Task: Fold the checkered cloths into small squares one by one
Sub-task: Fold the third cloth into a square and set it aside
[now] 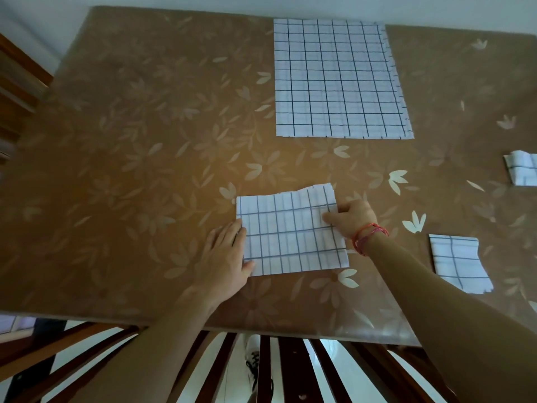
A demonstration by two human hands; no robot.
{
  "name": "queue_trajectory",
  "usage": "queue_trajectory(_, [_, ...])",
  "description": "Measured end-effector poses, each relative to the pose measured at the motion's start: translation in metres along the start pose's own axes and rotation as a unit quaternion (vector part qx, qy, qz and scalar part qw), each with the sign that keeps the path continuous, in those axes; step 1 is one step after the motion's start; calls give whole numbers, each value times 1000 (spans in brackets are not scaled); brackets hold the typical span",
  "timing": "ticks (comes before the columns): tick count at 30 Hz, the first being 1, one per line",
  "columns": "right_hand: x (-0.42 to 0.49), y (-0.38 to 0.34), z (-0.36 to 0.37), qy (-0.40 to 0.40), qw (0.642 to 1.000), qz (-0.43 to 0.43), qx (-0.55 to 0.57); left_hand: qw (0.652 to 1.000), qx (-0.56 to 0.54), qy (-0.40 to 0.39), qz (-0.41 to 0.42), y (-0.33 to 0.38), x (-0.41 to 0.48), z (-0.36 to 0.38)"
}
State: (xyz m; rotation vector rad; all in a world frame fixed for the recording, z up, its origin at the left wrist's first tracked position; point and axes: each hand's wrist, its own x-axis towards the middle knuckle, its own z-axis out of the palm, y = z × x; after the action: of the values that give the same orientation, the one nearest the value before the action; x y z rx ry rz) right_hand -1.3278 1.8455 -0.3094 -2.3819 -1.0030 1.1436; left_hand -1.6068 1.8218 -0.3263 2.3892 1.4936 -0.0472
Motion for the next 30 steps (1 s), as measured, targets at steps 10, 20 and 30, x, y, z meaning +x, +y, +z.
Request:
queue_trajectory(10, [-44,27,1,53,905,164,390,989,-103,89,63,43,-7,5])
queue_trajectory(20, [-108,46,23,-108,858,179,469,989,-55,116,71,50,-14,29])
queue_trajectory(30, [-110,114,20,48,996,-7,80,983,-42,149,103,31,-44,30])
